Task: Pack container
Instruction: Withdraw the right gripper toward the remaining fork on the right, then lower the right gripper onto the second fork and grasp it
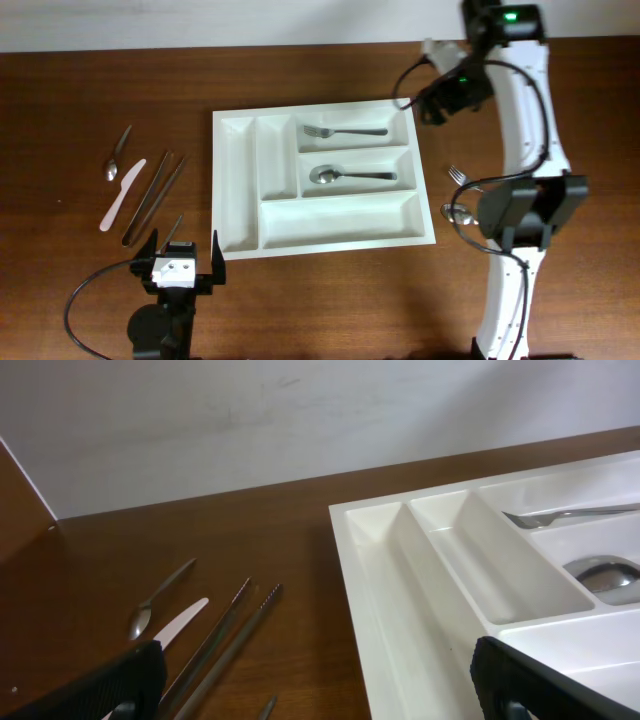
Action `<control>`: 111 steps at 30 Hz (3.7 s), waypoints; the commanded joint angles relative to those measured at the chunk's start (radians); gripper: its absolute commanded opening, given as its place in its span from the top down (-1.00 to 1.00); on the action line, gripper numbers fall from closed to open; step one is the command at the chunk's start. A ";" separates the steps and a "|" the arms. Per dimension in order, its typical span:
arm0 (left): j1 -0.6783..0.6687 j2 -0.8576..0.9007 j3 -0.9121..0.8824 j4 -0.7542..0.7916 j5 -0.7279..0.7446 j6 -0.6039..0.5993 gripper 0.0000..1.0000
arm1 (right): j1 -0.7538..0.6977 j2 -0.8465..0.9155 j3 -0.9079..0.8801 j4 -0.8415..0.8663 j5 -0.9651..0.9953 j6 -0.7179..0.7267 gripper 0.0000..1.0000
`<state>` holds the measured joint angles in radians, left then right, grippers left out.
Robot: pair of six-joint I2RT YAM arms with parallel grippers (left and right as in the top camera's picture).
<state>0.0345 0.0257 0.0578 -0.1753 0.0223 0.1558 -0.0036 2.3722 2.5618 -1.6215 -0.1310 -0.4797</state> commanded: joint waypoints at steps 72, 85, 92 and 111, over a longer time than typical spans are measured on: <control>-0.004 -0.008 -0.008 0.003 0.004 -0.012 -0.99 | -0.358 -0.435 -1.249 0.787 -0.041 0.148 -0.93; -0.004 -0.008 -0.008 0.003 0.004 -0.012 -0.99 | -0.358 -0.434 -1.328 0.871 -0.041 0.172 -0.95; -0.004 -0.008 -0.008 0.003 0.004 -0.012 -0.98 | -0.358 -0.432 -1.329 0.878 0.035 0.215 -0.74; -0.004 -0.008 -0.008 0.003 0.004 -0.012 -0.99 | -0.357 -0.432 -1.329 0.905 0.031 0.251 0.00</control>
<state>0.0345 0.0257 0.0578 -0.1753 0.0223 0.1558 -0.3595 1.9476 1.2411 -0.7280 -0.0975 -0.2462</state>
